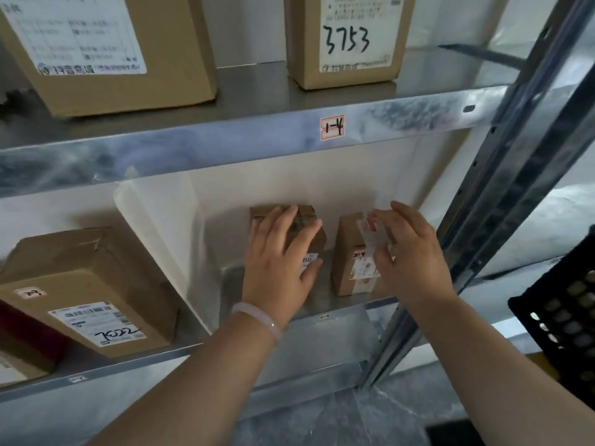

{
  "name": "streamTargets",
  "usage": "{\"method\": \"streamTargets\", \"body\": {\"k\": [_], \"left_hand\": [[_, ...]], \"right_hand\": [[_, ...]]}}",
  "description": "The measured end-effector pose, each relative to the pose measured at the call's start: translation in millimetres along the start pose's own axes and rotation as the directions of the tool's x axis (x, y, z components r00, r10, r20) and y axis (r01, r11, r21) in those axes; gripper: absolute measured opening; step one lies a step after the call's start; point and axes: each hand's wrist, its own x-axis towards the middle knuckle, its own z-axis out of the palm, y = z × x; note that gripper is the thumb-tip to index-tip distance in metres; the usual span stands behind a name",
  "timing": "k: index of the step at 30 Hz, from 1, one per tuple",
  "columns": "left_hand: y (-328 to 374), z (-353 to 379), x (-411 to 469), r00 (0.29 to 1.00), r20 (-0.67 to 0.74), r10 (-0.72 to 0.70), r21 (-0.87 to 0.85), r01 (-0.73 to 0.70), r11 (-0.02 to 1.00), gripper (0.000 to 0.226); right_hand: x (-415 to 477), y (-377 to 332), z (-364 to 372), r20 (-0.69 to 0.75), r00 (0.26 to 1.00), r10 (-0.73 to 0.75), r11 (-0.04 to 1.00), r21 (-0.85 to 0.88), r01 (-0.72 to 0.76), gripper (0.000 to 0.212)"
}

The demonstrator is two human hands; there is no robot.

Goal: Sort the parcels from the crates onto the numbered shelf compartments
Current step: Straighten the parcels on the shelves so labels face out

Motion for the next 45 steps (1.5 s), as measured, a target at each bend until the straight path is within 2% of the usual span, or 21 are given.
{"method": "streamTargets", "body": {"k": [4, 6, 8, 11, 19, 23, 25, 28, 31, 33, 34, 36, 38, 42, 45], "left_hand": [[20.9, 11.3, 19.9, 0.992, 0.061, 0.107, 0.035, -0.109, 0.993, 0.057], [18.2, 17.3, 23.6, 0.99, 0.123, 0.068, 0.086, -0.079, 0.993, 0.059], [10.8, 22.2, 20.2, 0.986, 0.164, 0.012, 0.132, -0.034, 0.991, 0.06], [-2.1, 28.9, 9.8, 0.985, 0.169, 0.024, 0.172, -0.053, 0.984, 0.054], [0.2, 43.0, 1.0, 0.967, 0.239, 0.091, 0.193, -0.139, 0.971, 0.044], [5.5, 39.7, 2.1, 0.962, 0.263, 0.076, 0.168, -0.123, 0.978, 0.05], [4.7, 31.9, 2.1, 0.962, 0.26, 0.083, 0.151, -0.126, 0.981, 0.054], [-1.5, 14.3, -1.4, 0.974, 0.211, 0.078, 0.15, -0.111, 0.982, 0.054], [-19.4, -1.5, -12.1, 0.987, 0.157, -0.036, 0.191, 0.005, 0.982, 0.06], [-32.4, -9.3, -21.3, 0.978, 0.154, -0.139, 0.204, 0.106, 0.973, 0.067], [-37.9, -11.7, -25.0, 0.97, 0.164, -0.18, 0.218, 0.142, 0.966, 0.07], [-45.8, -13.3, -29.1, 0.951, 0.193, -0.24, 0.243, 0.191, 0.951, 0.074], [-51.7, -12.1, -29.5, 0.936, 0.214, -0.28, 0.25, 0.225, 0.942, 0.074], [-57.1, -9.7, -27.3, 0.938, 0.209, -0.278, 0.211, 0.234, 0.949, 0.063], [-56.2, -10.1, -24.6, 0.939, 0.198, -0.282, 0.207, 0.241, 0.948, 0.056]], "right_hand": [[-0.1, 19.8, -7.2, 0.067, 0.995, 0.071, 0.995, -0.075, -0.066, 0.055], [0.6, 24.8, -6.7, 0.138, 0.984, 0.116, 0.99, -0.095, -0.103, 0.059], [1.0, 29.8, -3.8, 0.172, 0.98, 0.1, 0.99, -0.113, -0.081, 0.06], [1.6, 36.6, 1.1, 0.201, 0.974, 0.102, 0.99, -0.116, -0.08, 0.06], [0.0, 41.4, 11.0, 0.204, 0.97, 0.131, 0.989, -0.091, -0.115, 0.067], [-0.7, 41.9, 12.2, 0.189, 0.976, 0.108, 0.99, -0.112, -0.088, 0.068], [-1.2, 41.5, 12.3, 0.161, 0.985, 0.066, 0.991, -0.125, -0.046, 0.067], [-3.1, 32.2, 13.9, 0.036, 0.997, -0.073, 0.991, -0.111, 0.076, 0.064], [-5.7, 4.6, 23.7, -0.03, 0.952, -0.306, 0.952, -0.04, 0.305, 0.058], [-7.1, -20.7, 35.3, 0.079, 0.906, -0.415, 0.909, 0.012, 0.416, 0.06], [-6.7, -34.0, 41.8, 0.183, 0.894, -0.408, 0.911, 0.019, 0.412, 0.065], [-2.2, -52.9, 56.7, 0.371, 0.875, -0.31, 0.944, 0.01, 0.33, 0.072], [4.0, -63.5, 72.0, 0.457, 0.855, -0.245, 0.961, -0.004, 0.277, 0.07], [12.5, -67.5, 89.4, 0.409, 0.882, -0.235, 0.972, 0.086, 0.219, 0.052], [14.2, -66.6, 93.7, 0.37, 0.897, -0.244, 0.97, 0.096, 0.224, 0.047]]}}
